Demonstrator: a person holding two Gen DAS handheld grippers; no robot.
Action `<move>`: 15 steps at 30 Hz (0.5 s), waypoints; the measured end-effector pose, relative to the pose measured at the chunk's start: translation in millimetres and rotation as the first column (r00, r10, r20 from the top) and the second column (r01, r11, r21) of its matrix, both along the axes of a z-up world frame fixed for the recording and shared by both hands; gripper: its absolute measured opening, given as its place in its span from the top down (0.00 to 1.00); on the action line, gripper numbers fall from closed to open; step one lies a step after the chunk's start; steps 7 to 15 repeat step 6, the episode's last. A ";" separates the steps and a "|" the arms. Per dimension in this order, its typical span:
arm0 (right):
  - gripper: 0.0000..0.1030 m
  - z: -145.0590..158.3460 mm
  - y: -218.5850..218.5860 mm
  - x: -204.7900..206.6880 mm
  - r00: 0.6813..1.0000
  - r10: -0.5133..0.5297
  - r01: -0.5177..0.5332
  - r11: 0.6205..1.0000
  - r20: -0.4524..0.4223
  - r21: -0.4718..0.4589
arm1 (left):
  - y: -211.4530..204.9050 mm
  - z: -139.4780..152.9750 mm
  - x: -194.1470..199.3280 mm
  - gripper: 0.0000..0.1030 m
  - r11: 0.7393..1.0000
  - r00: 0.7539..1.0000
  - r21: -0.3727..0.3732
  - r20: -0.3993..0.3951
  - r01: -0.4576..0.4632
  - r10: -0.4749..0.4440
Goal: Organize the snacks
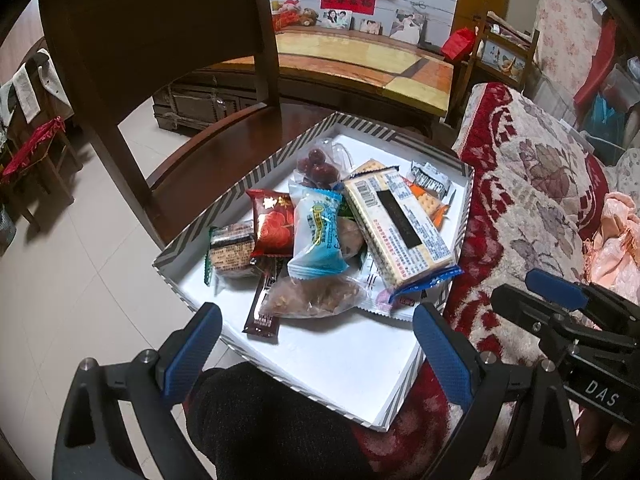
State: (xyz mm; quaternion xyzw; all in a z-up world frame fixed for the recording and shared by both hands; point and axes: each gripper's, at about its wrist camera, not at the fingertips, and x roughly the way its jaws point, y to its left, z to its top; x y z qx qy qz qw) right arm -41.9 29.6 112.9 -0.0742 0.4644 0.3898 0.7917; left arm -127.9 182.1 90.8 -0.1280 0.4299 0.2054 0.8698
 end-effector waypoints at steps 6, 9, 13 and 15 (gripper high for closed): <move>0.44 0.2 -2.7 1.4 1.000 -0.007 0.007 1.000 -0.005 0.011 | -3.6 3.7 -0.1 0.05 0.999 1.000 0.033 0.021 0.015 -0.015; 0.44 0.2 -2.7 1.4 1.000 -0.007 0.007 1.000 -0.005 0.011 | -3.6 3.7 -0.1 0.05 0.999 1.000 0.033 0.021 0.015 -0.015; 0.44 0.2 -2.7 1.4 1.000 -0.007 0.007 1.000 -0.005 0.011 | -3.6 3.7 -0.1 0.05 0.999 1.000 0.033 0.021 0.015 -0.015; 0.44 0.2 -2.7 1.4 1.000 -0.007 0.007 1.000 -0.005 0.011 | -3.6 3.7 -0.1 0.05 0.999 1.000 0.033 0.021 0.015 -0.015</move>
